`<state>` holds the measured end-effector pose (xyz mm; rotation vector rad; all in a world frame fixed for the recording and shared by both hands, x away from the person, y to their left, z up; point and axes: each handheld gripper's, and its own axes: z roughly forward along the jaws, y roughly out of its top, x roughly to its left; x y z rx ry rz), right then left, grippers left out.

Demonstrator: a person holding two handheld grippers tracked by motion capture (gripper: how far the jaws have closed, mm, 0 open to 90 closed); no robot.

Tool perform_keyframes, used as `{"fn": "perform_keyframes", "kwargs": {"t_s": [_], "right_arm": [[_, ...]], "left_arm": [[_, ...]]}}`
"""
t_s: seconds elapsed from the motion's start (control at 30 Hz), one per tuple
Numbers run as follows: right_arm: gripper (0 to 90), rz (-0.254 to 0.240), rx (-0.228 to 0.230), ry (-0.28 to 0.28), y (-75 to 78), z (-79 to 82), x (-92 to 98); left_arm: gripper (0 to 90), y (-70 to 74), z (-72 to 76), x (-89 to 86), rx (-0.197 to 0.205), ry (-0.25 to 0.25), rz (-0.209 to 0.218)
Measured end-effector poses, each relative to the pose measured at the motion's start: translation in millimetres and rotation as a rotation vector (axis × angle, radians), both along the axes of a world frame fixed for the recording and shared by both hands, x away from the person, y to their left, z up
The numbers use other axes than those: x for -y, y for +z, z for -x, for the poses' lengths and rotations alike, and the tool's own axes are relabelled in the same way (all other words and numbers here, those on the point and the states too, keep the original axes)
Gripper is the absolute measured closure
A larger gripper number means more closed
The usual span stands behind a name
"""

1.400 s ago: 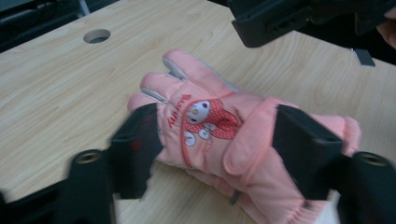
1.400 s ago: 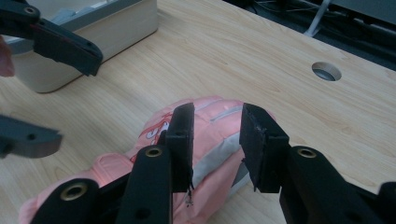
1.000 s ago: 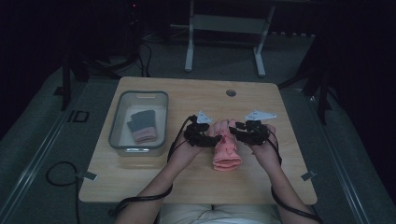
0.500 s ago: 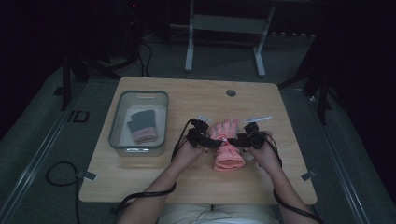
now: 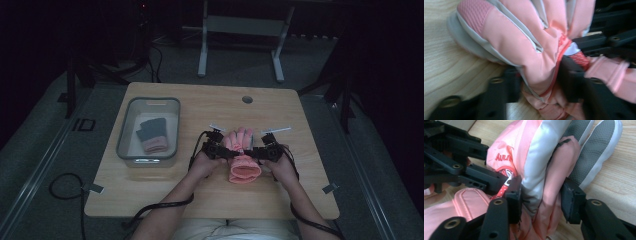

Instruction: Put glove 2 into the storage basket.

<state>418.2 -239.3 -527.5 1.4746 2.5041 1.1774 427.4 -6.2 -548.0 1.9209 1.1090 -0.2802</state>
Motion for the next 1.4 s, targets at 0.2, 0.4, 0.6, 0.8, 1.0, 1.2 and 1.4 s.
{"fn": "perform_keyframes", "kwargs": {"t_s": [0.2, 0.4, 0.6, 0.8, 1.0, 1.2, 1.4], "right_arm": [[64.5, 0.000, 0.008, -0.015, 4.9, 3.7, -2.8], [65.7, -0.048, 0.032, -0.021, 12.3, 9.0, -3.0], [65.7, -0.075, 0.066, -0.012, 26.7, 8.8, -8.8], [65.7, -0.111, 0.130, 0.007, 57.7, 10.4, -20.0], [65.7, -0.126, 0.163, 0.024, 75.2, 9.2, -31.9], [65.7, -0.134, 0.191, 0.053, 93.7, 5.8, -54.0], [65.7, -0.136, 0.208, 0.085, 107.3, 2.9, -74.2]], "left_arm": [[73.3, 7.1, 3.3, 0.1, 0.015, -0.011, 0.001], [74.8, 23.9, 5.6, -4.5, 0.047, -0.033, -0.006], [74.8, 39.1, 7.6, -10.8, 0.074, -0.019, -0.010], [74.9, 77.5, 13.1, -28.5, 0.141, 0.004, 0.001], [74.9, 98.5, 16.1, -43.5, 0.176, 0.024, -0.012], [74.8, 117.3, 19.1, -63.6, 0.199, 0.046, -0.029], [74.9, 130.8, 23.2, -82.5, 0.222, 0.072, -0.036]]}}
